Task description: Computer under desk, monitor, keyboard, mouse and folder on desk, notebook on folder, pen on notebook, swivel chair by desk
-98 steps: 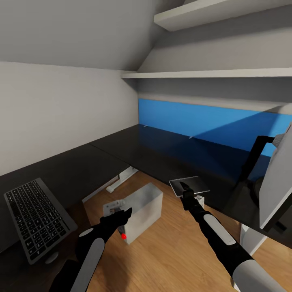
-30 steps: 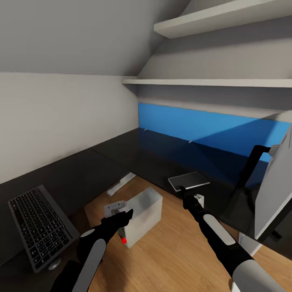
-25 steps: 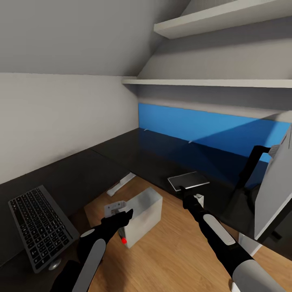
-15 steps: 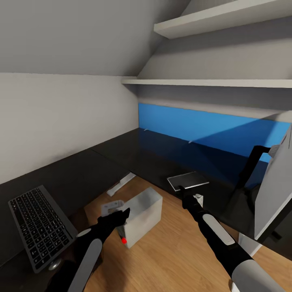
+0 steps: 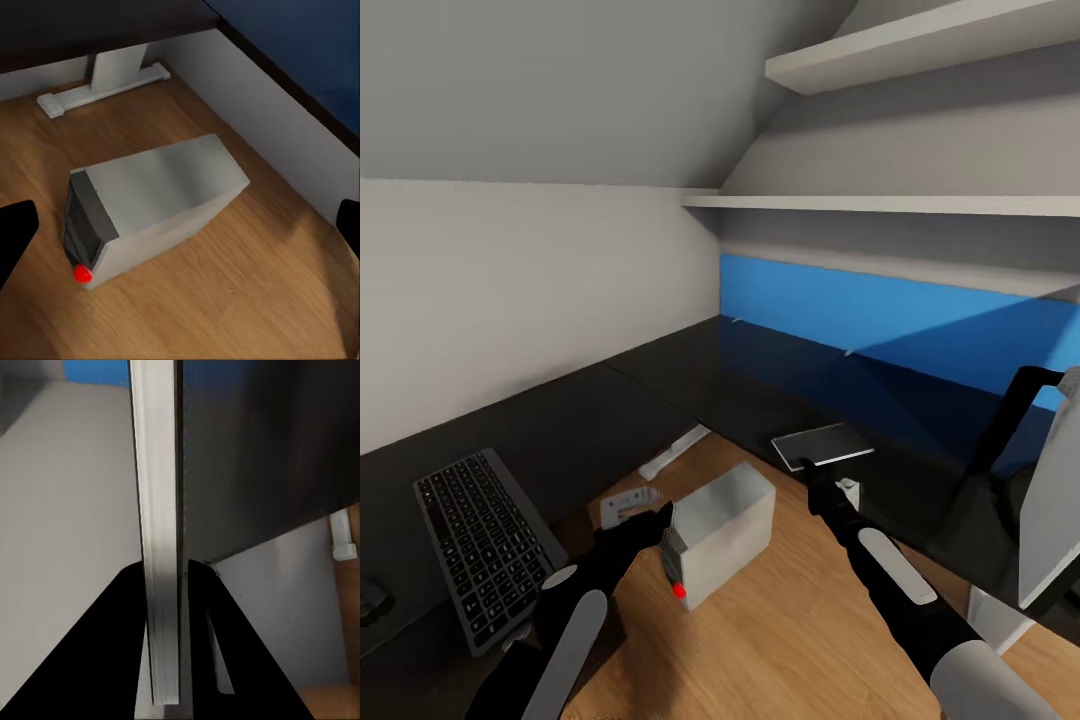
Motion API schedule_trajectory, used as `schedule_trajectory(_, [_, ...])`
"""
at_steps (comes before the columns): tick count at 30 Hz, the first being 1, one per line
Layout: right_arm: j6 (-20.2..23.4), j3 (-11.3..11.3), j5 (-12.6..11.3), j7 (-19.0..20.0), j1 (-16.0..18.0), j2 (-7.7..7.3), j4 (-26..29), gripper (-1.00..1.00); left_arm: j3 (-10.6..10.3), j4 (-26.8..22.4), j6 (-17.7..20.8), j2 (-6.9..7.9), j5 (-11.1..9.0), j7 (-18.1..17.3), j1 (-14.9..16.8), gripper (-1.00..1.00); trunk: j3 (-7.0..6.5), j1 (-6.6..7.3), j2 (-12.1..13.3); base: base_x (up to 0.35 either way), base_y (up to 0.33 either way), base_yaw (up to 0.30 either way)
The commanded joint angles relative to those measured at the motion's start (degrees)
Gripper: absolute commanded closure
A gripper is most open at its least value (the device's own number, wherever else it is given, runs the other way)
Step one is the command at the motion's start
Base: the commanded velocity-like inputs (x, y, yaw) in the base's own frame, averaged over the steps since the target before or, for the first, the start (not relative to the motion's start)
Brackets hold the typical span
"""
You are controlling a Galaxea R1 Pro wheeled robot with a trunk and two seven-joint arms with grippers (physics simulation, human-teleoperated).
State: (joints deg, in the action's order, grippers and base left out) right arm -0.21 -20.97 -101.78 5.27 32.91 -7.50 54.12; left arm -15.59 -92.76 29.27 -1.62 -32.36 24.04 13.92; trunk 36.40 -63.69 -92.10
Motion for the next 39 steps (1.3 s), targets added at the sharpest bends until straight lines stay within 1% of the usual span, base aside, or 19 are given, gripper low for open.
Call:
schedule_trajectory(1, [-0.01, -0.16, -0.71, 0.44, 0.04, -0.07, 0.00, 1.00, -0.07, -0.05, -0.16, 0.01, -0.60, 0.57, 0.06, -1.00, 0.05, 0.00, -0.03, 0.000, 0.000, 0.259])
schedule_trajectory(5, [0.02, -0.13, -0.72, 0.41, 0.02, -0.08, 0.01, 1.00, -0.10, -0.05, -0.82, 0.03, -0.60, 0.57, 0.06, -1.00, 0.05, 0.00, -0.03, 0.000, 0.000, 0.246])
schedule_trajectory(8, [0.08, -0.10, -0.79, 0.21, 0.04, -0.16, 0.59, 1.00, -0.28, -0.05, -0.92, -0.01, -0.60, 0.57, 0.06, -1.00, 0.05, 0.00, -0.03, 0.000, 0.000, 0.106])
schedule_trajectory(10, [0.26, 0.01, -0.85, 0.22, 0.01, -0.34, 1.14, 1.00, -1.73, -0.05, -0.96, -0.04, -0.60, 0.57, 0.06, -1.00, 0.05, 0.00, -0.03, 0.000, 0.000, 0.029])
schedule_trajectory(12, [0.43, 0.03, -0.83, 0.27, -0.01, -0.43, 1.24, 1.00, -2.33, -0.06, -0.93, -0.04, -0.60, 0.57, 0.06, -1.00, 0.05, 0.00, -0.03, 0.000, 0.000, 0.017])
schedule_trajectory(13, [0.54, 0.00, -0.78, 0.30, -0.05, -0.47, 1.31, 1.00, -2.76, -0.06, -0.90, -0.04, -0.60, 0.57, 0.06, -1.00, -0.13, 0.22, 0.37, 0.000, 0.000, 0.009])
schedule_trajectory(14, [0.66, -0.04, -0.73, 0.39, -0.10, -0.54, 1.42, 1.00, -3.88, -0.06, -0.73, -0.05, -0.60, 0.57, 0.06, -1.00, -0.30, 0.44, 0.77, 0.000, 0.000, 0.003])
schedule_trajectory(18, [0.70, -0.08, -0.72, 0.43, -0.12, -0.51, 1.42, 1.00, -4.49, -0.06, -0.61, -0.05, -0.60, 0.57, 0.06, -1.00, -1.02, 1.32, 2.38, 0.000, 0.000, 0.001])
schedule_trajectory(30, [0.62, -0.06, -0.96, 0.18, -0.13, -0.45, 1.34, 1.00, -4.78, -0.06, -0.53, -0.05, -0.60, 0.65, 0.06, -1.00, -3.19, 3.96, 7.19, 0.000, 0.000, 0.009])
schedule_trajectory(39, [0.31, -0.22, -0.88, 0.19, -0.13, -0.22, 1.33, 1.00, -4.67, -0.06, -0.45, 0.00, -0.60, 0.65, 0.06, -1.00, -5.37, 5.93, 10.80, 0.000, 0.000, 0.159])
